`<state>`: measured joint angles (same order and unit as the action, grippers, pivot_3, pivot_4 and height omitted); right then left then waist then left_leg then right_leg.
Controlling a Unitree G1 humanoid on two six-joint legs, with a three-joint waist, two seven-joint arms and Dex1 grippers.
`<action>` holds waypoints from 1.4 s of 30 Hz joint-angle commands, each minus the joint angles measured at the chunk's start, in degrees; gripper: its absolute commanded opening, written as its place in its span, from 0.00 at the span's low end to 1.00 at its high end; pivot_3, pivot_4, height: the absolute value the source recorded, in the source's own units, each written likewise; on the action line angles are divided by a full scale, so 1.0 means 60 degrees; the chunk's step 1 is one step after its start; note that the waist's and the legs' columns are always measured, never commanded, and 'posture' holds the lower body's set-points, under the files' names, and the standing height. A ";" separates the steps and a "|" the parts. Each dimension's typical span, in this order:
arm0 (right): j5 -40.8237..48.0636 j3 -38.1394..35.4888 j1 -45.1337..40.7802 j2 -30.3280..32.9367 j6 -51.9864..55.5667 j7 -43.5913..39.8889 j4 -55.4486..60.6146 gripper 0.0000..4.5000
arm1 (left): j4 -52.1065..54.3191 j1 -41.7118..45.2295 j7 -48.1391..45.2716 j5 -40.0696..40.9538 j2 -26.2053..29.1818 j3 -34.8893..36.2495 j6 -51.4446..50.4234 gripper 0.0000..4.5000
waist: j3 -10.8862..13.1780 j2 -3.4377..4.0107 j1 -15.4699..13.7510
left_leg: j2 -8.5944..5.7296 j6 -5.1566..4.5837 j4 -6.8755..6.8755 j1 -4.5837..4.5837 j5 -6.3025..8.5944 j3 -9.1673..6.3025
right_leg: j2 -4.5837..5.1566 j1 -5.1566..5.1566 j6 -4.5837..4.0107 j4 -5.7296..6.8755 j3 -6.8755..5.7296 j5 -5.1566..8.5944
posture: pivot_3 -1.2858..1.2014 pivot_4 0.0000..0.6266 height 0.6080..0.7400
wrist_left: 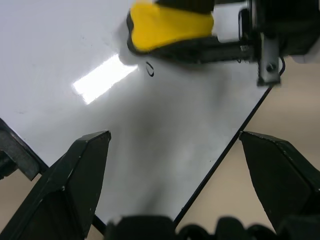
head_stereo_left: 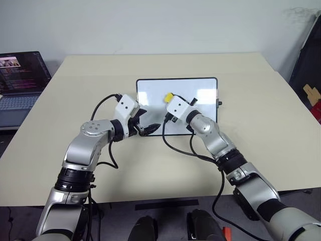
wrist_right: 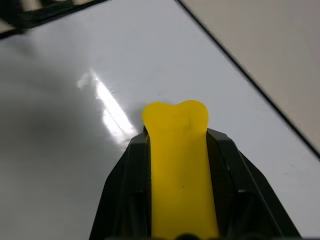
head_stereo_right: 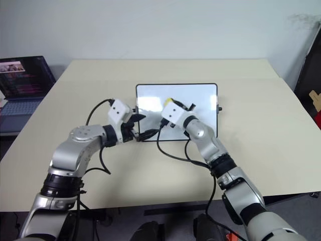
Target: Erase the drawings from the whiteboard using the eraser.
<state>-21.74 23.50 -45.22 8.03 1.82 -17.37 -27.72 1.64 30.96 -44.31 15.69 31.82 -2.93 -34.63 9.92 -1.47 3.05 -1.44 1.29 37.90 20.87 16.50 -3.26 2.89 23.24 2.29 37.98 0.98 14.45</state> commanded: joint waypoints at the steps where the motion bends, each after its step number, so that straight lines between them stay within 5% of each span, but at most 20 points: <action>1: -0.0159 0.0642 0.0615 0.0088 0.0781 -0.1254 -0.0021 0.25 | 0.0249 0.0110 0.0043 0.0069 0.0068 0.0212 0.0093 1.00 | 0.0000 0.0000 0.0034 | 0.0000 0.0000 0.0000 -0.0003 0.0000 0.0001 | -0.0001 0.0000 0.0000 0.0005 0.0002 0.0000 | 0.52 0.24 1.00; 13: 0.0127 -0.0696 -0.0246 0.0049 0.0271 0.0880 0.0075 0.25 | 0.0284 0.0073 0.0058 0.0082 0.0040 0.0203 0.0066 1.00 | 0.0003 0.0000 -0.0100 | -0.0002 0.0006 0.0015 -0.0002 -0.0013 -0.0012 | -0.0009 -0.0005 -0.0006 0.0019 -0.0006 -0.0009 | 0.52 0.24 1.00; 20: 0.1849 -0.1417 0.0562 0.0006 0.0705 -0.0766 0.2383 0.25 | 0.0440 -0.0042 0.0130 0.0144 0.0001 0.0264 0.0019 1.00 | 0.0003 0.0001 -0.0130 | 0.0004 0.0013 -0.0004 0.0056 -0.0006 -0.0010 | -0.0004 0.0046 0.0001 -0.0014 -0.0004 0.0000 | 0.52 0.24 1.00; 24: 0.4302 -0.2401 0.1429 0.0105 0.2555 -0.2266 0.5082 0.25 | 0.0588 -0.0232 0.0073 0.0301 -0.0062 0.0460 0.0413 1.00 | 0.0004 0.0001 -0.0156 | 0.0001 0.0041 0.0016 0.0195 -0.0021 -0.0008 | 0.0010 0.0172 0.0003 -0.0005 -0.0005 -0.0001 | 0.52 0.24 1.00; 30: 0.6912 -0.3261 0.3088 0.1883 0.5717 -0.3688 0.8835 0.25 | 0.1281 -0.0903 -0.0050 0.0744 -0.0200 0.0691 0.0699 1.00 | 0.0004 0.0002 -0.0236 | -0.0001 -0.0003 0.0010 0.0198 0.0006 -0.0029 | 0.0022 0.0150 0.0003 -0.0041 -0.0014 0.0000 | 0.52 0.24 1.00; 36: 0.5431 -0.2383 0.5569 0.4852 0.4999 -0.4280 0.9870 0.25 | 0.1542 -0.1260 -0.0158 0.0301 -0.0175 0.0155 0.1280 1.00 | 0.0007 -0.0004 -0.0280 | -0.0014 -0.0009 0.0013 0.0190 0.0007 -0.0032 | 0.0023 0.0133 0.0011 -0.0040 -0.0027 0.0005 | 0.52 0.24 1.00; 42: 0.4095 -0.2167 0.6826 0.5199 0.3253 -0.3547 0.9483 0.25 | 0.1366 -0.1112 -0.0473 0.0295 -0.0277 -0.0340 0.1422 1.00 | 0.0009 -0.0008 -0.0197 | -0.0010 -0.0008 0.0016 0.0165 0.0006 0.0002 | 0.0015 0.0128 0.0015 -0.0017 -0.0014 0.0006 | 0.52 0.24 1.00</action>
<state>4.47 10.56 -3.99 39.75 24.82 -40.03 28.11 8.76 23.24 -46.47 17.13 30.02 -5.33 -27.25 9.98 -1.51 1.86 -1.48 1.24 38.01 21.83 16.53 -3.23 2.96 24.01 2.37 37.92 0.91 14.49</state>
